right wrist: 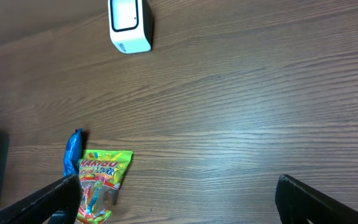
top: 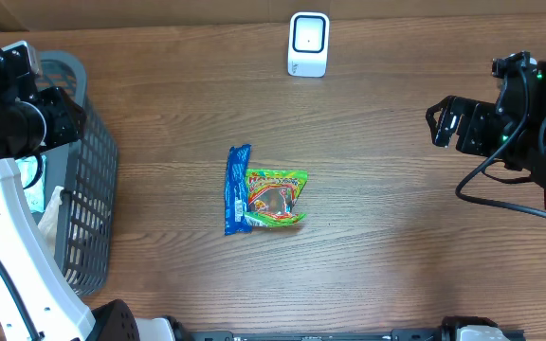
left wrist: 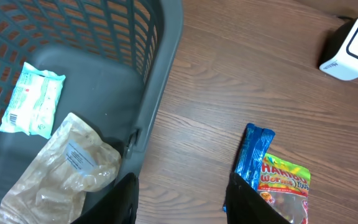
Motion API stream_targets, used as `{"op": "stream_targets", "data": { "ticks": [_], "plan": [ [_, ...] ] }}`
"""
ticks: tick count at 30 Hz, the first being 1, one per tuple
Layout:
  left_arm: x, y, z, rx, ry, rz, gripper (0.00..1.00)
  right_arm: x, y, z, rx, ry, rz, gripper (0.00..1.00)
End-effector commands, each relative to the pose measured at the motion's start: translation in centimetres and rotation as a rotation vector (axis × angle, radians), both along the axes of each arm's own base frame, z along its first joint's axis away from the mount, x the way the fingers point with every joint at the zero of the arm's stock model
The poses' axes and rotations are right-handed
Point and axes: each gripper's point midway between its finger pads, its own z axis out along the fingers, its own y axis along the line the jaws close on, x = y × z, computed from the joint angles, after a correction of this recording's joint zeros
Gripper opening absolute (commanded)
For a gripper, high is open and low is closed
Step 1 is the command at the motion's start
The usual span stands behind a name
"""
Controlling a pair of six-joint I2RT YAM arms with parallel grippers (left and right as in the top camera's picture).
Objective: Scan the item barcode
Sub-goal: 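Reach the left gripper back into the basket toward the clear bag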
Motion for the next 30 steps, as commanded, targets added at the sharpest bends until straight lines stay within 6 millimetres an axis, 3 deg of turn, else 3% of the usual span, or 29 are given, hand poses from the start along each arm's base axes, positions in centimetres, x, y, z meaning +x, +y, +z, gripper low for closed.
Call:
{"op": "stream_targets", "data": {
  "ticks": [1,30],
  "plan": [
    [0.07,-0.17,-0.07,0.007,0.003,-0.025,0.38,0.20,-0.36,0.91,-0.007,-0.028,-0.011,1.00],
    [-0.62,0.45,-0.45,0.032,0.038,0.001,0.38,0.23,-0.31,0.96,-0.004,-0.031,-0.009,1.00]
  ]
}}
